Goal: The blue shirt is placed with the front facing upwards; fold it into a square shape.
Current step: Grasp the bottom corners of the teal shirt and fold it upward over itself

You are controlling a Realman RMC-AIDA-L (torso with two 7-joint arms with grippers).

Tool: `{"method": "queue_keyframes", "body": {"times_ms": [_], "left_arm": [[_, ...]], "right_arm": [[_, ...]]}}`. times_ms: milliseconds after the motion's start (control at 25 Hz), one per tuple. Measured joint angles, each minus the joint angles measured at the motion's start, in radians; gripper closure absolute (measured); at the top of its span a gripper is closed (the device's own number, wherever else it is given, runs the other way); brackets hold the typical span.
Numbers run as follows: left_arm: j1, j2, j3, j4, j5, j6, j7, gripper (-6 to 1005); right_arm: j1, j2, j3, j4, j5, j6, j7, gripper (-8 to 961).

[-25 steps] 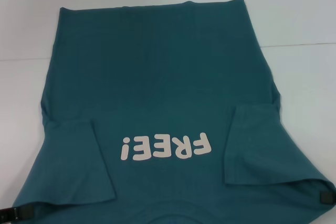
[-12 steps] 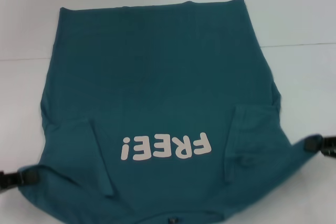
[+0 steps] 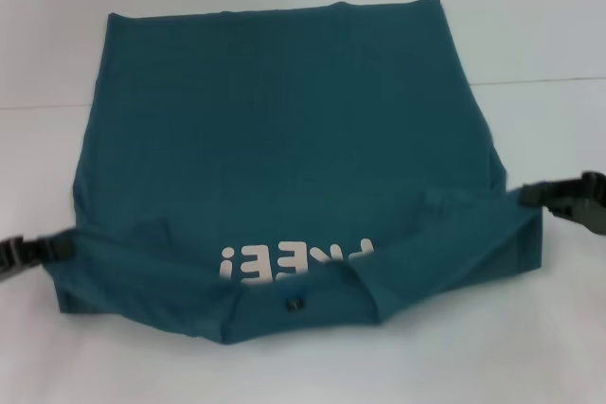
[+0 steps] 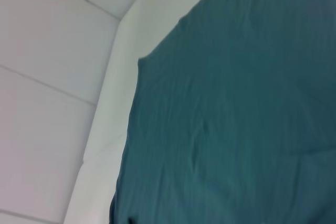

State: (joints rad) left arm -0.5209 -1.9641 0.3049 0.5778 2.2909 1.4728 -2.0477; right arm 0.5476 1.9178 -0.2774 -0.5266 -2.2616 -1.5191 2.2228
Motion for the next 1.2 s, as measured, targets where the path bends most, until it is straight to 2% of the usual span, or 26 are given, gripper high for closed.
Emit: {"method": "queue_keyframes", "body": {"times_ms": [160,560,960,1200], "left_arm": [[-0.036,0.008,0.000,-0.023,-0.029,-0.078,0.005,990],[-0.107,0.008,0.001,-0.055,-0.078,-0.242,0.033,988],[-0.170,0.007,0.009,-0.090,-0.128,-0.375,0.080,988],[-0.206,-0.001,0.010,-0.111,-0.131,-0.470,0.116,989]], "right_arm": [[0.030,0.004,-0.001,0.011,0.034,0.050,0.001,915],[0.073,0.013,-0.004,0.035,0.128,0.208,0.003,914],[0.131,0.057,-0.016,0.039,0.150,0.336,-0.006,915],[0.151,0.067,-0.023,0.039,0.165,0.406,-0.017,916]]}}
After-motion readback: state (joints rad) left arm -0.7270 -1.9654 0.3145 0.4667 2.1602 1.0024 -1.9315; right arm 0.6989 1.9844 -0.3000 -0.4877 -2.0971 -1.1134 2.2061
